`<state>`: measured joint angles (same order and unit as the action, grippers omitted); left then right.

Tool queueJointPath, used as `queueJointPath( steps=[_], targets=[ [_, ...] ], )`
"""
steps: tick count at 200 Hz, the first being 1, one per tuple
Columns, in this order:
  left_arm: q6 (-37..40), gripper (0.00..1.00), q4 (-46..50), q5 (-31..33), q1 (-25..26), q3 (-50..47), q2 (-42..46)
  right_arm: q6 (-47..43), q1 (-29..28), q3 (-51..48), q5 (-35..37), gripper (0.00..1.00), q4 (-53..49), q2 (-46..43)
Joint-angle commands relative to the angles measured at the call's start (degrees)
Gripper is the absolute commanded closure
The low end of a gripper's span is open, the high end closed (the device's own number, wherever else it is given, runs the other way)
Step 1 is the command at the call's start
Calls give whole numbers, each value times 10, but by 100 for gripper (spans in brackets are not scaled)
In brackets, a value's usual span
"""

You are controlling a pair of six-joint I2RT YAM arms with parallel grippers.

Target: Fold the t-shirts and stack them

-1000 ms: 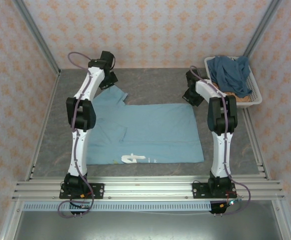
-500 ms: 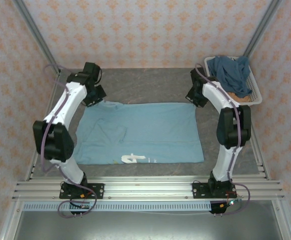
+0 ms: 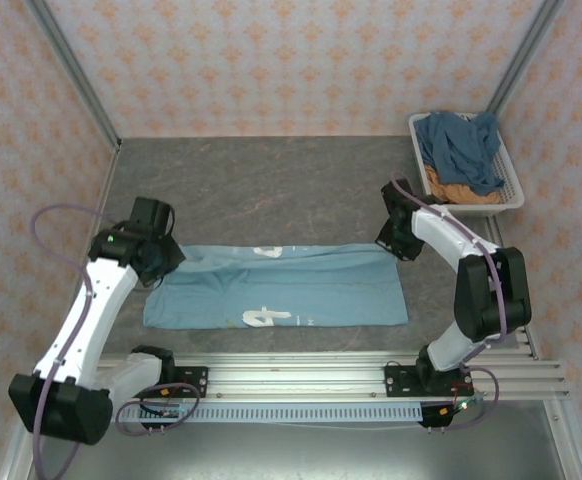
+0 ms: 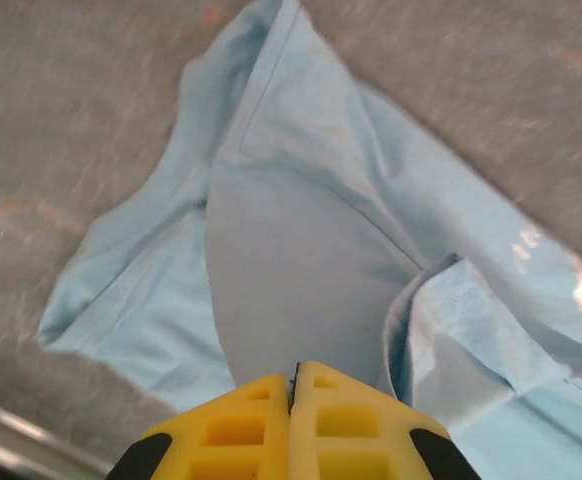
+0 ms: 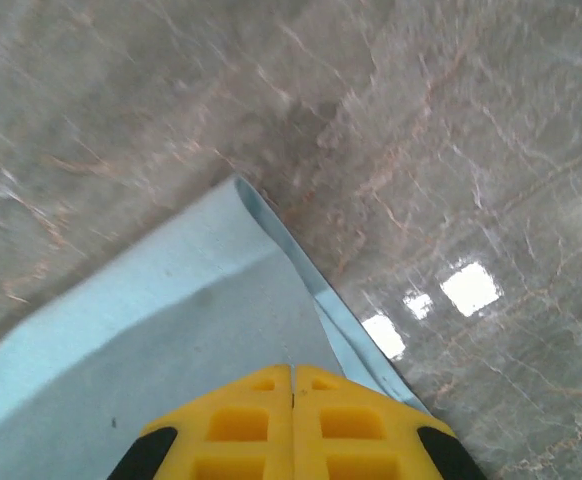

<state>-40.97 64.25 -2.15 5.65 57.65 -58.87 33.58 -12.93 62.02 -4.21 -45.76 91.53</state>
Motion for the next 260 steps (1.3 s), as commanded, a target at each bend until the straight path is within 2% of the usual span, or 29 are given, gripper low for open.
queueJointPath(
  steps=[1,49,99,111,124,134,174,219,239,260],
  targets=[
    [-34,100,28,6,6,-52,37,10,-9,-24,26,100,12,-19],
    [-45,100,34,5,6,-92,70,6,-13,-38,57,100,-3,-37],
    [-43,100,45,3,6,-108,76,9,-16,-61,57,100,-6,-59],
    [-46,100,49,3,6,-114,81,16,-17,-74,55,91,-6,-67],
    [-48,100,49,-1,6,-127,87,25,-17,-88,51,75,-6,-75],
    [-52,100,49,-5,7,-137,89,31,-17,-95,49,71,-7,-79],
    [-66,100,34,-32,9,-161,83,49,-18,-101,37,71,-10,-105],
    [-77,100,30,-25,10,-172,80,68,-25,-95,1,73,13,-106],
    [-85,100,22,-28,10,-177,73,86,-25,-107,-16,75,31,-92],
    [-86,100,17,-27,10,-177,67,101,-25,-128,-27,82,42,-69]
  ],
)
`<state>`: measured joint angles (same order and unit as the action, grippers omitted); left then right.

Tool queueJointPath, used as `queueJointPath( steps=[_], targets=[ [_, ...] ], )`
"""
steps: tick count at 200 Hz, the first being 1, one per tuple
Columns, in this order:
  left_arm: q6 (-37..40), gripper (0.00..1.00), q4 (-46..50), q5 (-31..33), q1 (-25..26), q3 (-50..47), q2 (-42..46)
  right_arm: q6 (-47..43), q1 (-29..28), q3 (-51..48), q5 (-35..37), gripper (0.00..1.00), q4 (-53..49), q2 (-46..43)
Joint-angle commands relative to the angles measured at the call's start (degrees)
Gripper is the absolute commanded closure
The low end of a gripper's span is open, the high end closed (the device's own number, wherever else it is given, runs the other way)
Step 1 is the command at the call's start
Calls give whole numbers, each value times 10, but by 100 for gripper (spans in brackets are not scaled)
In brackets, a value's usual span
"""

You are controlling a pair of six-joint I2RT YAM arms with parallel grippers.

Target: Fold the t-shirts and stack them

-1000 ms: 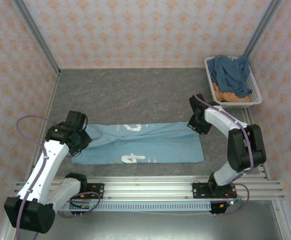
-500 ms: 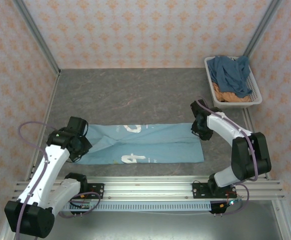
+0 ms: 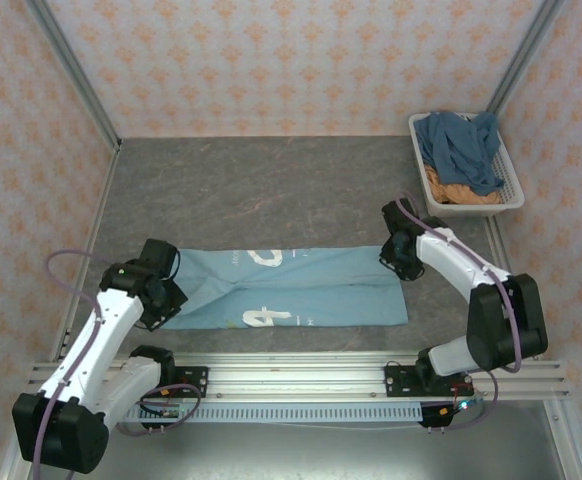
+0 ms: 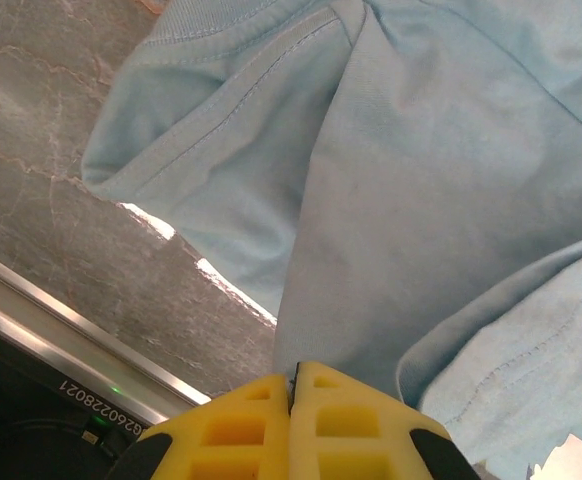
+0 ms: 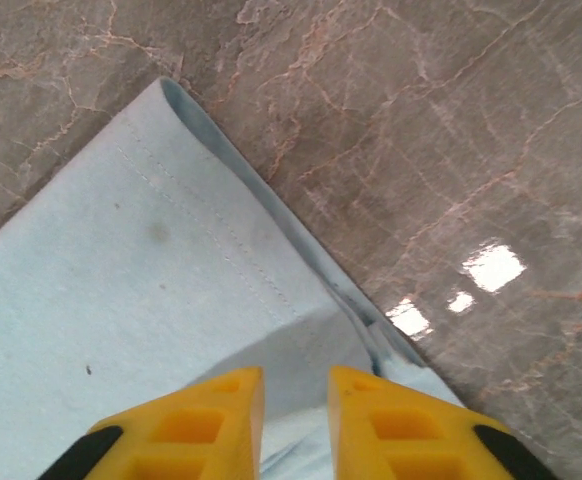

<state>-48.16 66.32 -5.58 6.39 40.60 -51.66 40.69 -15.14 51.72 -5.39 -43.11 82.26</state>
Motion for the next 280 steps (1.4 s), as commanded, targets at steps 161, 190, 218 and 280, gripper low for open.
queueJointPath(
  steps=[161,190,218,280],
  targets=[
    [-98,100,11,-14,96,33,5,17,-3,-9,39,76,-39,35],
    [-121,100,3,-7,143,58,-12,13,-3,-4,42,74,-47,23],
    [-147,100,-7,4,200,74,-37,13,-3,-2,43,73,-51,15],
    [-161,100,2,61,244,72,-59,9,-4,-5,30,71,-54,0]
  ],
)
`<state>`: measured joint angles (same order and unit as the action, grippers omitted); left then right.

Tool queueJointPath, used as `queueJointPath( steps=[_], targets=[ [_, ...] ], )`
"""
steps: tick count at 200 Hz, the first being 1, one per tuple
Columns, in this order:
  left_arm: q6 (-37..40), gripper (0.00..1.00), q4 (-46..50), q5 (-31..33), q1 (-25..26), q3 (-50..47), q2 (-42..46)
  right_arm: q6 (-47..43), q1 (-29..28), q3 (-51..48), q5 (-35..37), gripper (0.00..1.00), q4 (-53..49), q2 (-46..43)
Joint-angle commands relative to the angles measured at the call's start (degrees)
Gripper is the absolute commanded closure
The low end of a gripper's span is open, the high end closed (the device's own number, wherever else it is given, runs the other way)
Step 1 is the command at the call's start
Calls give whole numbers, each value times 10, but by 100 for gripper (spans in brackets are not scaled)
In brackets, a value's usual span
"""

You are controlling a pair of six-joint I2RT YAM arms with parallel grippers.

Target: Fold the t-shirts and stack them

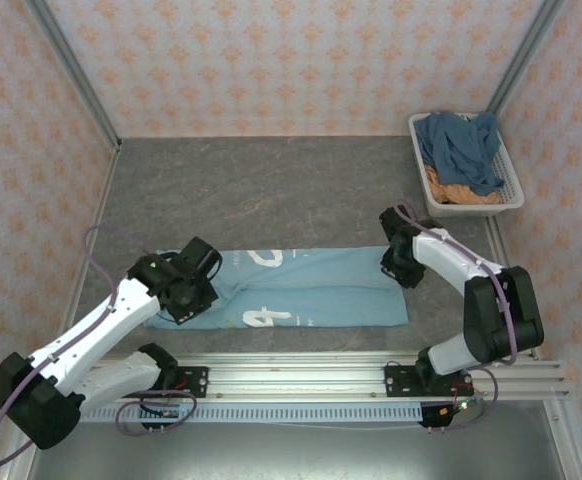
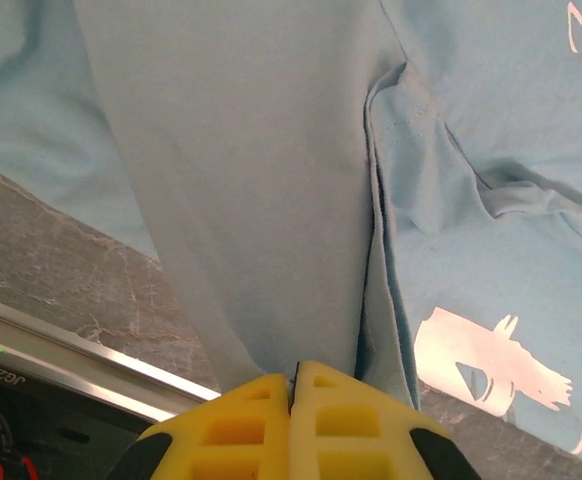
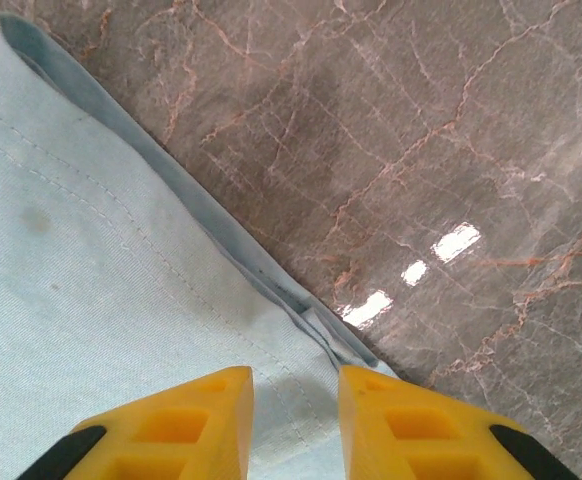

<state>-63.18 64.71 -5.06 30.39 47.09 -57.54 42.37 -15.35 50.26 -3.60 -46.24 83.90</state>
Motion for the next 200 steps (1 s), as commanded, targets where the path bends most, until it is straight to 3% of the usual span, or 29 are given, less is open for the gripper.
queueJointPath(
  steps=[1,50,112,200],
  targets=[
    [-10,100,19,57,4,7,0,-8,-1,10,12,71,-23,-16],
    [14,100,40,129,-11,-3,-13,-17,-2,8,0,70,-21,-23],
    [89,100,8,178,-116,-17,-72,-23,-2,4,-13,68,-2,12],
    [140,100,-69,210,-212,-2,-239,-16,0,-5,5,68,10,66]
  ],
)
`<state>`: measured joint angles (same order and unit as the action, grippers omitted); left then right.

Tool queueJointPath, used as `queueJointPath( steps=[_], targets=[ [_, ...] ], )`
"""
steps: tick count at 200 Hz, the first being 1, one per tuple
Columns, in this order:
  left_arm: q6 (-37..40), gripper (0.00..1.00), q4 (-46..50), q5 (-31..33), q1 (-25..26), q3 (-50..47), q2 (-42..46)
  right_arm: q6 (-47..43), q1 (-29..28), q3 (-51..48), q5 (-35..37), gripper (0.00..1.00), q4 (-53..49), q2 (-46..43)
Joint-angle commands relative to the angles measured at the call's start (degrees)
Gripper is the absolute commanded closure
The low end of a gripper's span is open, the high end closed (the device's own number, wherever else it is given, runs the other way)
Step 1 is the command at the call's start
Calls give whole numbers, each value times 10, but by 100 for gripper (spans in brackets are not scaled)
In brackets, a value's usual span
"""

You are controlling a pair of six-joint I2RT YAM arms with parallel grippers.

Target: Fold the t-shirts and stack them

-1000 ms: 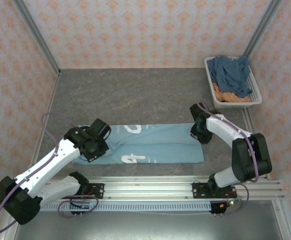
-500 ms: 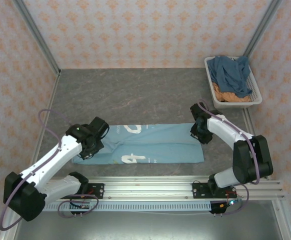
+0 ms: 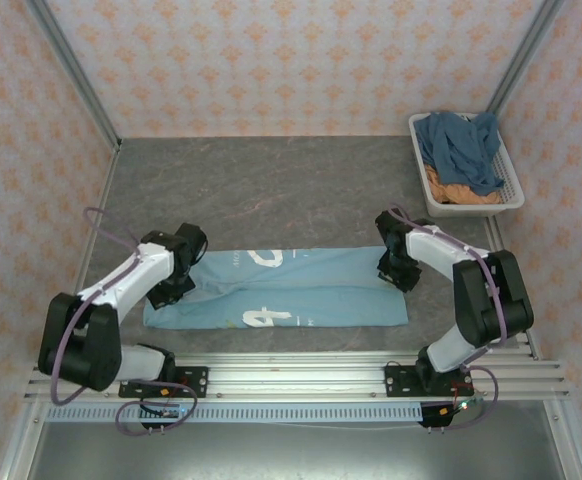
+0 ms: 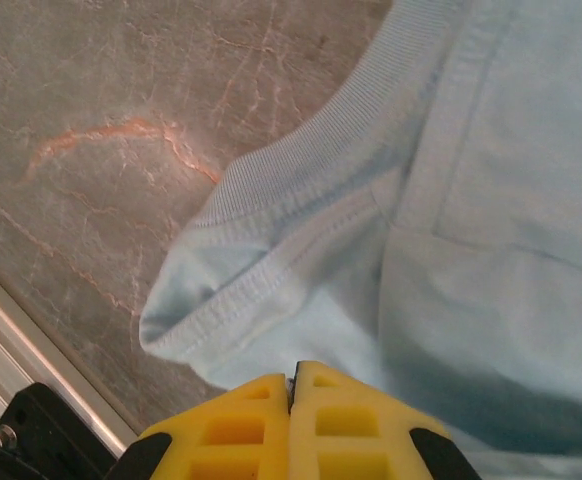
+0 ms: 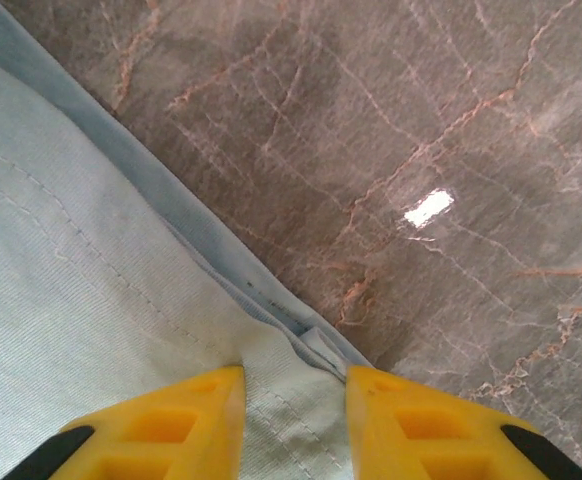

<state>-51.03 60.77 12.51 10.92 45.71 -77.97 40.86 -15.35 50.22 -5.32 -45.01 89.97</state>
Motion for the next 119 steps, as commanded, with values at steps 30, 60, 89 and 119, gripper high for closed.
queueJointPath(
  steps=[30,60,89,119],
  targets=[
    [19,71,-39,30,-36,25,-100,1,-1,-2,23,68,-7,-12],
    [15,48,-18,47,-46,46,-73,-15,-2,12,26,68,-16,-55],
    [2,44,27,39,-46,62,14,-48,-2,21,12,67,-11,-89],
    [-30,54,18,-65,-28,38,97,-84,-3,23,-37,68,21,-93]
  ],
)
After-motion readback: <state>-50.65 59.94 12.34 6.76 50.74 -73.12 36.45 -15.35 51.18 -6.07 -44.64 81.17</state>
